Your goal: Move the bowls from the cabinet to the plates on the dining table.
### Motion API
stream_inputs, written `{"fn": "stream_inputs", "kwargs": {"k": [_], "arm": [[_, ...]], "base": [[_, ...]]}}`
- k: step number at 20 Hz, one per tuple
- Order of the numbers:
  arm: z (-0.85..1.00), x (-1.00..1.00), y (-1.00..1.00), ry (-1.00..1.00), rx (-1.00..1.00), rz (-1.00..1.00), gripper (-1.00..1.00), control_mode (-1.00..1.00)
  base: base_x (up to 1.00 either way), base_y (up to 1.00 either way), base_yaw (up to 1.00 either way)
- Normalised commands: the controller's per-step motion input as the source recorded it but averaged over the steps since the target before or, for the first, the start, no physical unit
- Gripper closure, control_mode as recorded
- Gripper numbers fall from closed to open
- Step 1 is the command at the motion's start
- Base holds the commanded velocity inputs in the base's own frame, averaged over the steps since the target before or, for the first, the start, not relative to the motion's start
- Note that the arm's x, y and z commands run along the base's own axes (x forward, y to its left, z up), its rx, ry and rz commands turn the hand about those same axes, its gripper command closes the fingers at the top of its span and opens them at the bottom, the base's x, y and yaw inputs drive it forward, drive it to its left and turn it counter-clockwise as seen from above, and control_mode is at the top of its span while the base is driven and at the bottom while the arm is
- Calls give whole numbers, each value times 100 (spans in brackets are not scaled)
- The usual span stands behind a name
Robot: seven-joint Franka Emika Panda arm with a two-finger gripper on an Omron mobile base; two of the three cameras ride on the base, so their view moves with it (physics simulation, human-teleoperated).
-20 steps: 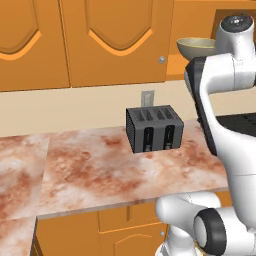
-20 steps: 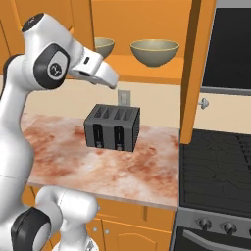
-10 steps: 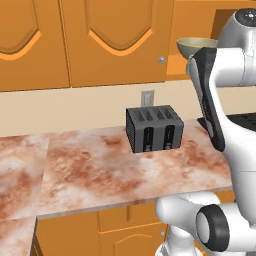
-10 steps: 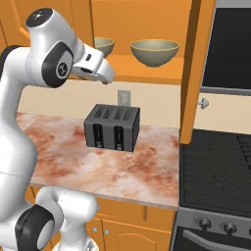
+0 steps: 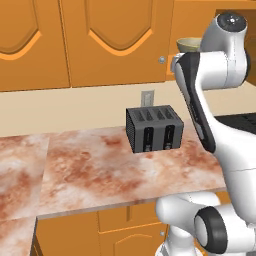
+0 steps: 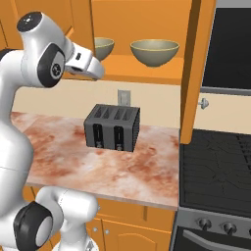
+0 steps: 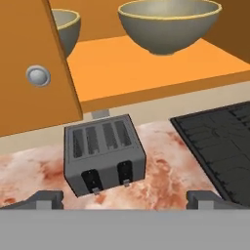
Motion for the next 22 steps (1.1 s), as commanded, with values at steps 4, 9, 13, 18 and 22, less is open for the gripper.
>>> {"fn": "stream_inputs", "kwargs": {"k": [4,9,13,18,22], "arm": [[-1,23,25,-15,0,0,-100,-100],[0,42,8,-5,0,0,-100,-100],[0,55,6,0,0,0,-100,-100],[0,63,9,0,0,0,-100,-100],[0,43,22,0,0,0,-100,-100]], "base": [[0,0,0],[0,0,0],[0,0,0],[0,0,0],[0,0,0]]}}
